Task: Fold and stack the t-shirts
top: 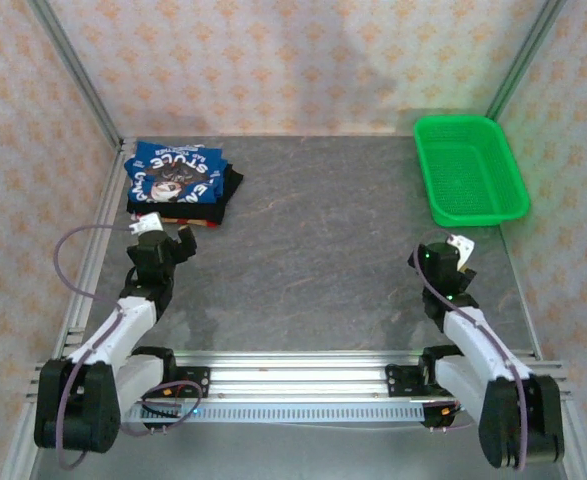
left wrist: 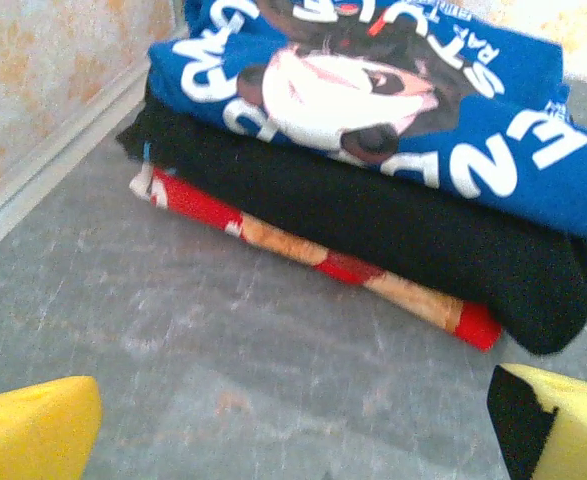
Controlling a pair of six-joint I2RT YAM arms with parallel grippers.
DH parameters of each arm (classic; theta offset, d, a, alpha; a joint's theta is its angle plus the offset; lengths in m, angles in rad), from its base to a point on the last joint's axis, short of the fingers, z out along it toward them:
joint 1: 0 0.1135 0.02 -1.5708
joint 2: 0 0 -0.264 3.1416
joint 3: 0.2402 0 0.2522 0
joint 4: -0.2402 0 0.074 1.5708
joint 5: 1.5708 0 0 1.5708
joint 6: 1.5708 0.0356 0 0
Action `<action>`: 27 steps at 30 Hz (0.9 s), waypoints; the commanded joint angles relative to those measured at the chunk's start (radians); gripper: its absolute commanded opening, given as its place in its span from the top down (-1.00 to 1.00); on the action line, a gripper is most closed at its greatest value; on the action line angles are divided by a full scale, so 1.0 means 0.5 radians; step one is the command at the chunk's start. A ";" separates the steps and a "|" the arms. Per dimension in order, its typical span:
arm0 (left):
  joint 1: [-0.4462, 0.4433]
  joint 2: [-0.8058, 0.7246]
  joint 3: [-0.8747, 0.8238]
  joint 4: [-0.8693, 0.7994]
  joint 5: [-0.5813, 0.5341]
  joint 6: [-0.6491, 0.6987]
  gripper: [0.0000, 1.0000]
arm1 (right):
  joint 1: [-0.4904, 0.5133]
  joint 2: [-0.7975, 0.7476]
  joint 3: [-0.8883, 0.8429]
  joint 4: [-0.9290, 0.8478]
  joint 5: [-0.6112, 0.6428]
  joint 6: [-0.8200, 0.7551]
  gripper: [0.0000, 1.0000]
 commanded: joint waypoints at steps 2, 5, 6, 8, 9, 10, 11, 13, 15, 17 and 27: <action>-0.006 0.345 -0.101 0.699 -0.141 0.119 -1.00 | -0.014 0.338 -0.144 1.226 0.110 -0.174 -0.99; -0.012 0.584 0.019 0.809 -0.080 0.261 -1.00 | -0.013 0.740 0.023 1.461 0.017 -0.320 -0.99; -0.009 0.677 0.031 0.881 -0.086 0.254 -1.00 | -0.019 0.871 0.063 1.545 -0.009 -0.354 -0.99; -0.030 0.887 0.059 1.010 0.051 0.343 -1.00 | -0.030 1.238 0.095 1.866 -0.116 -0.397 -0.99; -0.047 0.959 0.047 1.144 0.046 0.381 -1.00 | -0.029 1.310 0.132 1.886 -0.094 -0.409 -0.99; -0.051 0.918 0.075 1.023 0.046 0.366 -1.00 | -0.038 1.178 0.225 1.455 -0.104 -0.357 -0.99; -0.051 0.915 0.082 0.993 0.039 0.365 -1.00 | -0.066 1.148 0.231 1.408 -0.162 -0.330 -0.99; -0.051 0.902 0.094 0.956 0.039 0.361 -1.00 | -0.062 1.246 0.152 1.740 -0.154 -0.380 -0.99; -0.051 0.915 0.082 1.006 0.041 0.369 -1.00 | -0.061 1.148 0.211 1.474 -0.129 -0.348 -0.99; -0.051 0.920 0.079 1.023 0.041 0.369 -1.00 | -0.041 1.224 0.131 1.758 -0.067 -0.375 -0.99; -0.052 0.917 0.084 0.996 0.039 0.370 -1.00 | -0.052 1.203 0.143 1.696 -0.054 -0.347 -0.99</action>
